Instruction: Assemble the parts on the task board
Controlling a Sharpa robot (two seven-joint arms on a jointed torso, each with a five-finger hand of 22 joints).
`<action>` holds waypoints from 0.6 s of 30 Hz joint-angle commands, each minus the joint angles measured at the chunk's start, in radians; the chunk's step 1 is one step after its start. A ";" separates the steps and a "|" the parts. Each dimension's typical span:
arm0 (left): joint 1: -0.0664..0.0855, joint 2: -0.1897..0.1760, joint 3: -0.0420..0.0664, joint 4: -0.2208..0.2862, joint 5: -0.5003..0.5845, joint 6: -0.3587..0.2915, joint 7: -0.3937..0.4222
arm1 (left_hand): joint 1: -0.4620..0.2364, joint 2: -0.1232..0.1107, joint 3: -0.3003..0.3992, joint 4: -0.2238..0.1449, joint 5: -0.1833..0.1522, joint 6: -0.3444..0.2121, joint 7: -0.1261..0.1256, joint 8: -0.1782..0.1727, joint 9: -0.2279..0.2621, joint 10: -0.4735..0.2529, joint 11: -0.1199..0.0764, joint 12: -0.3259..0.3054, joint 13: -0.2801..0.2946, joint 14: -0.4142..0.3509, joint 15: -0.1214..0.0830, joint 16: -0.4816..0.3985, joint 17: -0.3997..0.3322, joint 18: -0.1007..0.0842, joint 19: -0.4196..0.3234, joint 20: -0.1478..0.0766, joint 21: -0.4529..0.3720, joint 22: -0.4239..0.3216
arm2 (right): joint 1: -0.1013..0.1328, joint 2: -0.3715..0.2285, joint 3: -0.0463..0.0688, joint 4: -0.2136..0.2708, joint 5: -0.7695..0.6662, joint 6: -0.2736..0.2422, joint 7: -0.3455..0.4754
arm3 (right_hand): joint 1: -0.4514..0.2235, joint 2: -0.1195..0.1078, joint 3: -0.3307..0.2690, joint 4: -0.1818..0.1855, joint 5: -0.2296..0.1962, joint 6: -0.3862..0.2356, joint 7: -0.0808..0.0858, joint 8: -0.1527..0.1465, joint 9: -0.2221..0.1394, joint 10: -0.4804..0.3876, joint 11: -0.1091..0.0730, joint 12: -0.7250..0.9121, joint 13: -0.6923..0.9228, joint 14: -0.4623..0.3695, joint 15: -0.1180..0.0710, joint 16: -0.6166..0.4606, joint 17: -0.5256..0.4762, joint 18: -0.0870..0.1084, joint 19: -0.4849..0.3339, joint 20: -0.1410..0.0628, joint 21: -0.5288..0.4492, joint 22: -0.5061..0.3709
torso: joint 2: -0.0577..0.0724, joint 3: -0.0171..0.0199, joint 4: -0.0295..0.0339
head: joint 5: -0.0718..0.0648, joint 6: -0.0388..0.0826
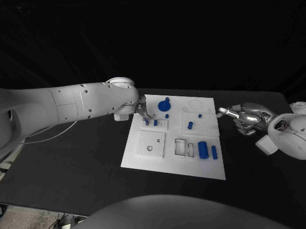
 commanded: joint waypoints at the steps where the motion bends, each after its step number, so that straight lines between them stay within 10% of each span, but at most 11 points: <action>1: 0.001 -0.026 0.001 0.052 -0.089 -0.154 0.012 | 0.005 -0.004 0.008 0.001 -0.002 -0.010 0.000 -0.006 0.000 0.106 -0.009 0.000 0.263 0.104 -0.008 0.002 0.263 -0.003 0.052 -0.007 0.003 0.216 | -0.001 0.000 0.000 0.000 -0.005 0.011 0.001 | 0.007 0.000 0.005 0.002 0.006 0.006 -0.002 -0.002 -0.001 0.106 -0.012 -0.005 0.140 0.104 -0.009 0.003 0.263 0.005 -0.001 -0.004 -0.002 0.217 | -0.001 0.0003 -0.0003 | 0.000 0.000; 18: -0.012 -0.111 -0.003 0.193 -0.221 -0.335 -0.024 | 0.001 -0.008 0.013 0.009 -0.028 -0.009 0.001 -0.010 -0.003 0.106 -0.008 0.000 0.263 0.104 -0.008 0.002 0.263 -0.003 0.053 -0.008 0.003 0.216 | -0.003 -0.009 0.000 0.004 -0.007 -0.003 0.010 | 0.008 -0.001 0.005 0.002 0.007 0.006 -0.001 -0.002 -0.001 0.106 -0.012 -0.005 0.140 0.104 -0.009 0.003 0.263 0.006 -0.003 -0.004 -0.003 0.217 | 0.002 0.0004 -0.0014 | -0.007 0.000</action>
